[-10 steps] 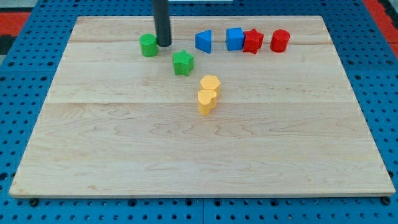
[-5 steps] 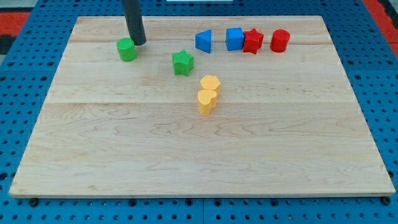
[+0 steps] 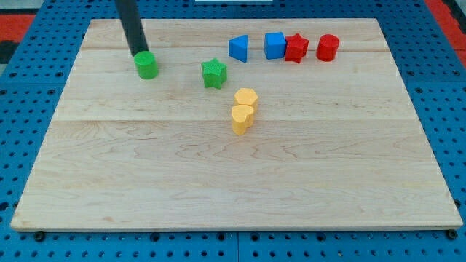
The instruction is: Keep the green circle at the left side of the green star
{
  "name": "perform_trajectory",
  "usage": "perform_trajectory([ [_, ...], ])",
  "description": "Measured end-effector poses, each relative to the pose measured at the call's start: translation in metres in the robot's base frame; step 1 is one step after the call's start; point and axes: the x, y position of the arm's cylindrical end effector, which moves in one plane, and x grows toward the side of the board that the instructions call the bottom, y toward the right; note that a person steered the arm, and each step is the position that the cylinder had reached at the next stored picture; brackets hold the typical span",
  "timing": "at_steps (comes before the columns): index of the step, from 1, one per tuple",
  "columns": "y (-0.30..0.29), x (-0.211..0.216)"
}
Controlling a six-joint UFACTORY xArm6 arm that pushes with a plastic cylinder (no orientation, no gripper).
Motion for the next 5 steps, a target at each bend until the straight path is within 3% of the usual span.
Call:
perform_trajectory([
  [2, 0.046, 0.012],
  [4, 0.169, 0.001],
  [5, 0.185, 0.003],
])
